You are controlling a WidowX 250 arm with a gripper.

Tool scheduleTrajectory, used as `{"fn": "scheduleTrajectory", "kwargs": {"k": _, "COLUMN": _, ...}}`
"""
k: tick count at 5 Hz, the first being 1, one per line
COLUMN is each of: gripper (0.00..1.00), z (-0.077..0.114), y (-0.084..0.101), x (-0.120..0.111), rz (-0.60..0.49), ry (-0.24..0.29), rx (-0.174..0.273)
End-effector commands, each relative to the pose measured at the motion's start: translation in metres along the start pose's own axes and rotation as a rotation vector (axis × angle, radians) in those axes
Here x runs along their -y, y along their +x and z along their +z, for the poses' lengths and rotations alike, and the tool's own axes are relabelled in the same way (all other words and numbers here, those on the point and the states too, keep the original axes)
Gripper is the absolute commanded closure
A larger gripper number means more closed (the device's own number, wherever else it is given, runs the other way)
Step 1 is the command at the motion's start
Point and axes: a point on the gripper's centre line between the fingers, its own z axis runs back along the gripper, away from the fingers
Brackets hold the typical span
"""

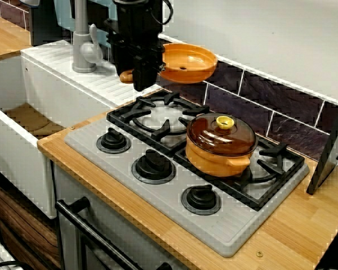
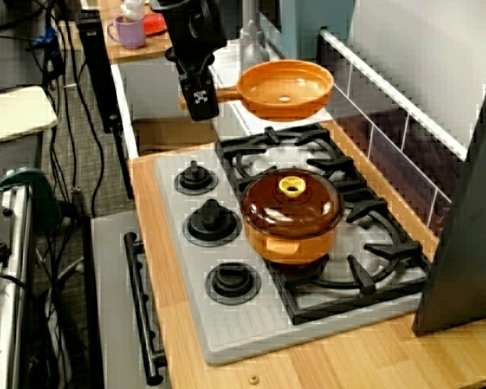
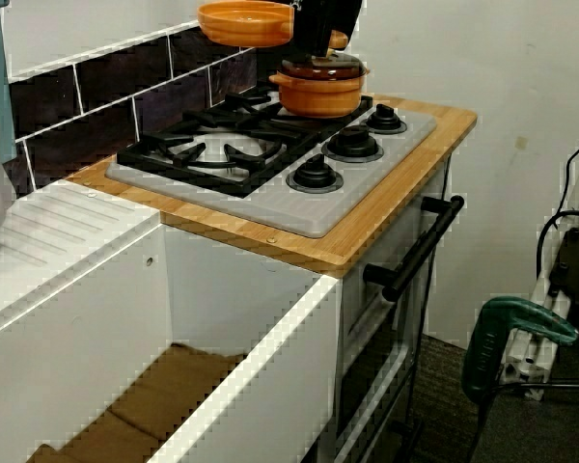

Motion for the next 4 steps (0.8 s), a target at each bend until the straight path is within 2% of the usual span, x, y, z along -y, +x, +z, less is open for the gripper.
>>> {"fn": "scheduleTrajectory", "kwargs": {"k": 1, "gripper": 1.0, "z": 0.03, "y": 0.008, "x": 0.011, "rz": -0.053, "ry": 0.094, "rx": 0.145}}
{"fn": "scheduleTrajectory", "kwargs": {"k": 2, "gripper": 1.0, "z": 0.035, "y": 0.007, "x": 0.018, "rz": -0.093, "ry": 0.125, "rx": 0.193}}
{"fn": "scheduleTrajectory", "kwargs": {"k": 3, "gripper": 1.0, "z": 0.037, "y": 0.006, "x": 0.02, "rz": -0.099, "ry": 0.155, "rx": 0.22}}
{"fn": "scheduleTrajectory", "kwargs": {"k": 4, "gripper": 1.0, "z": 0.038, "y": 0.006, "x": 0.025, "rz": -0.131, "ry": 0.2, "rx": 0.276}}
